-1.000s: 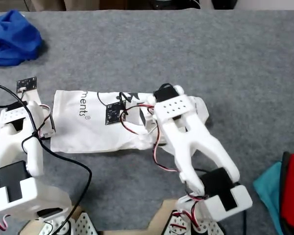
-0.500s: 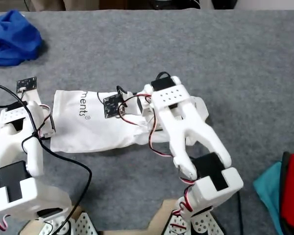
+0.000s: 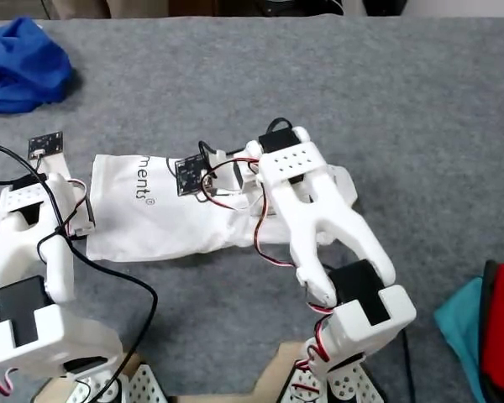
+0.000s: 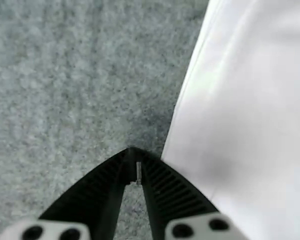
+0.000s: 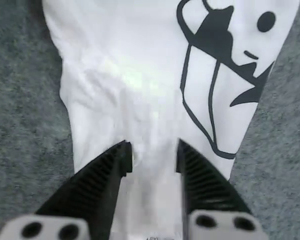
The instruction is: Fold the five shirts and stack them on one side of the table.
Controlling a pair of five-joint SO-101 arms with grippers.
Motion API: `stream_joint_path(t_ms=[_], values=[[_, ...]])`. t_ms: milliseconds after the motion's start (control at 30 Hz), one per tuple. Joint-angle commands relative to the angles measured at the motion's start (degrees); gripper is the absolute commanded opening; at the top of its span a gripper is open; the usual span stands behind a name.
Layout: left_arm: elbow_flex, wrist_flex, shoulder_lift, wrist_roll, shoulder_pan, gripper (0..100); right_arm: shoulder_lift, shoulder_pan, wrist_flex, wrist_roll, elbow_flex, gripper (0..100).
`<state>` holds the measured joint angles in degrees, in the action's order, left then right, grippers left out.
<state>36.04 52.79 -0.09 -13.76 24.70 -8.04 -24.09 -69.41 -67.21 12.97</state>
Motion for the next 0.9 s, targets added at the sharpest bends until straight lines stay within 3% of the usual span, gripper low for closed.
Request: stream_joint_path(t_ms=[0, 300, 500, 867], values=[[-2.2, -0.6, -0.1, -0.3, 0.1, 2, 0.3, 0.7, 1.1, -0.5, -3.0, 37.2], [-2.3, -0.6, -0.1, -0.3, 0.1, 2, 8.5, 0.5, -4.8, -0.2, -2.8, 29.5], [-2.3, -0.6, -0.1, -0.3, 0.1, 2, 10.8, 0.4, -9.1, 6.1, -0.4, 0.0], [-2.3, -0.6, -0.1, 0.0, 0.1, 2, 8.3, -3.4, 5.5, 9.1, 7.7, 0.6]])
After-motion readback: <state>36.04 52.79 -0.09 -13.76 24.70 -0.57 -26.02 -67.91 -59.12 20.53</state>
